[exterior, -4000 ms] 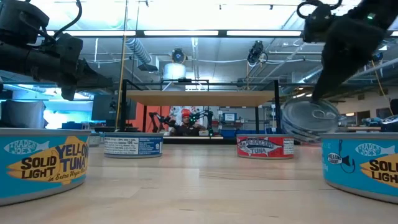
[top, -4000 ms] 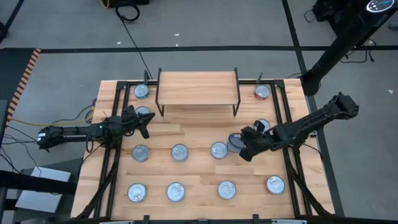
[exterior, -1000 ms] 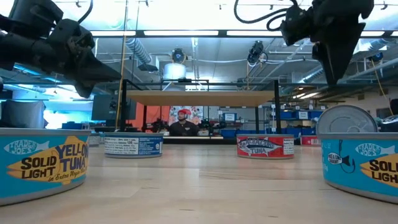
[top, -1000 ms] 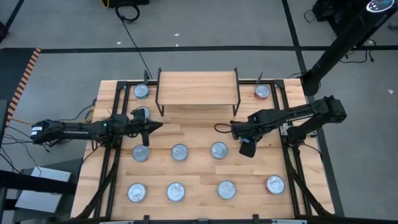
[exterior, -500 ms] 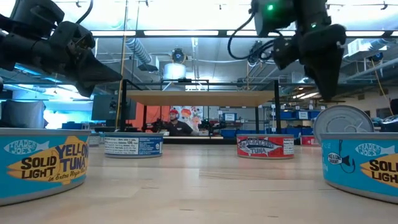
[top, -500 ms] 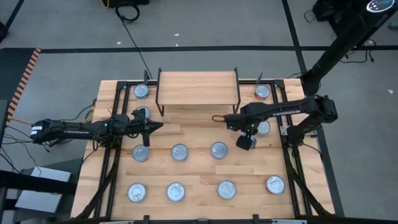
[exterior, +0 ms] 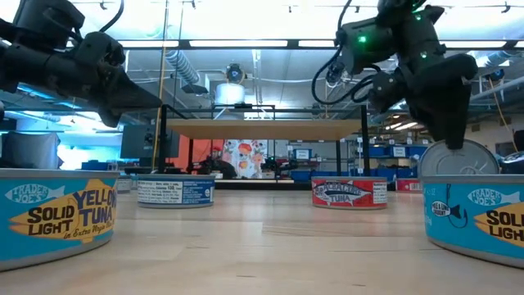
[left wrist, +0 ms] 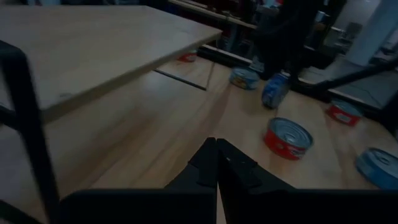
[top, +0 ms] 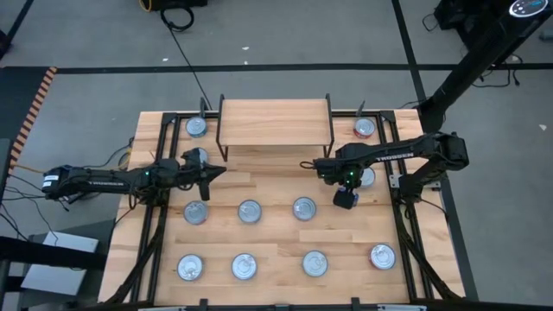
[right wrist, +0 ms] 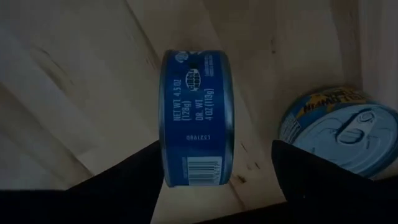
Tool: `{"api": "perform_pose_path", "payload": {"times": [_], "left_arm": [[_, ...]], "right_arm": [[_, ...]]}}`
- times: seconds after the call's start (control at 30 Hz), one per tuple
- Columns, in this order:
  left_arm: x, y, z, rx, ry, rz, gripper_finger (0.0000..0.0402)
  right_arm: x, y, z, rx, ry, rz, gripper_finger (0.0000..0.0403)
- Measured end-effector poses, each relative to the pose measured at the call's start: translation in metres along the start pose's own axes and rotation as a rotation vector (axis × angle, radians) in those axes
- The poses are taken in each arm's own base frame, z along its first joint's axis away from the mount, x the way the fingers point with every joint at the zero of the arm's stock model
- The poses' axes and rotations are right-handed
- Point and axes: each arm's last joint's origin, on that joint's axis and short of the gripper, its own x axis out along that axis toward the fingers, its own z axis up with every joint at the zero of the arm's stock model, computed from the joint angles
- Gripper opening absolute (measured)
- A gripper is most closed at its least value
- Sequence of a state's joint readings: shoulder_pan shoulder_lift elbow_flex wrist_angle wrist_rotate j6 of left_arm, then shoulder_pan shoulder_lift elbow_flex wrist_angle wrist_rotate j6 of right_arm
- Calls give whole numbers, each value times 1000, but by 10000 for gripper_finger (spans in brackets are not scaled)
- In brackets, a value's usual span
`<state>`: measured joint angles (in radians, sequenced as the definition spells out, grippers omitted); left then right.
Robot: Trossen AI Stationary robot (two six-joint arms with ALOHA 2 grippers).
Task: Stack canned seafood by type on shelf
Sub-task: Put the middle right blue tuna can on the shelf
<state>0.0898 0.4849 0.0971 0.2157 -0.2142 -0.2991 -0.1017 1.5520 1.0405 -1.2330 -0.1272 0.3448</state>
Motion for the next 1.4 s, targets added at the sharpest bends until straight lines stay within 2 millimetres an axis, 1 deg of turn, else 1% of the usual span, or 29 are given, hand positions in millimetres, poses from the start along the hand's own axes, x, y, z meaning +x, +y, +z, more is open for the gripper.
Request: {"api": "perform_pose_path", "payload": {"times": [0.17,0.23,0.33,0.4,0.43,0.53,0.63,0.73,0.87,0.97,1.1,1.23,1.4], "left_arm": [[0,0,0,1,3,-1,7],[0,0,-1,16,9,-2,7],[0,1,-2,43,26,0,7],[0,0,-2,21,25,0,7],[0,0,-2,3,23,0,7],[0,0,-1,-18,8,-6,7],[0,0,-1,9,7,-3,7],[0,1,0,4,1,16,7],[0,0,1,4,-10,18,7],[0,1,0,5,-7,19,7],[0,0,2,1,-21,15,7],[0,-1,6,-11,-70,1,7],[0,-1,9,-16,-104,31,7]], "right_arm": [[0,2,3,47,-32,33,263],[0,4,5,50,-40,53,238],[0,5,6,30,-60,67,189],[0,6,6,27,-56,79,155],[-1,6,6,26,-53,86,147],[-5,8,7,20,-54,112,147],[-15,12,10,-18,-70,181,147],[-32,16,15,-36,-117,233,147],[-60,21,21,-64,-218,270,147],[-81,24,28,-56,-324,302,147],[-110,24,42,-27,-516,365,147],[-130,17,60,71,-709,477,147],[-155,0,80,211,-984,582,147]]}}
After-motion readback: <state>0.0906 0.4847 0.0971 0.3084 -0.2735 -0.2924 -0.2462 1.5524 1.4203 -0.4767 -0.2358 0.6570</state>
